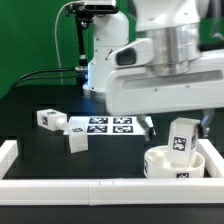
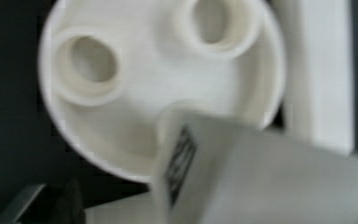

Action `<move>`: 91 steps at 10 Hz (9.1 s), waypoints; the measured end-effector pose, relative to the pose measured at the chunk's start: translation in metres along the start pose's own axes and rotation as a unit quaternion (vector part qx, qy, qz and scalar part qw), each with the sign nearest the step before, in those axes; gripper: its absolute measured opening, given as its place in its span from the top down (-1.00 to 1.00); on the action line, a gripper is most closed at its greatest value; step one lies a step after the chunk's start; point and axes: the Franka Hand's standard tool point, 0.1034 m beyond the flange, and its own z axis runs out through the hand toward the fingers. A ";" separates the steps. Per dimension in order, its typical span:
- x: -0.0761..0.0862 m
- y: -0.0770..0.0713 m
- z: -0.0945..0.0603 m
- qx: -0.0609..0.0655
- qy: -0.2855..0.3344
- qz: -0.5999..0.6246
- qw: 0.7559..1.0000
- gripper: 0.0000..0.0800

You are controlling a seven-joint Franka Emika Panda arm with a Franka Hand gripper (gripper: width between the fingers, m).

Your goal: Assemble stool

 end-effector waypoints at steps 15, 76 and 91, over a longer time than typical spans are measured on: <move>-0.002 -0.033 0.008 0.028 -0.017 0.561 0.827 0.15; -0.002 -0.052 0.016 0.008 -0.057 0.794 0.605 0.16; -0.005 -0.063 -0.035 0.033 -0.045 0.142 0.988 -0.62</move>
Offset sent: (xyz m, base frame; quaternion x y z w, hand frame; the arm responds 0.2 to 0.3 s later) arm 0.0000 0.0000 0.0000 0.0000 0.0000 0.0650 0.9979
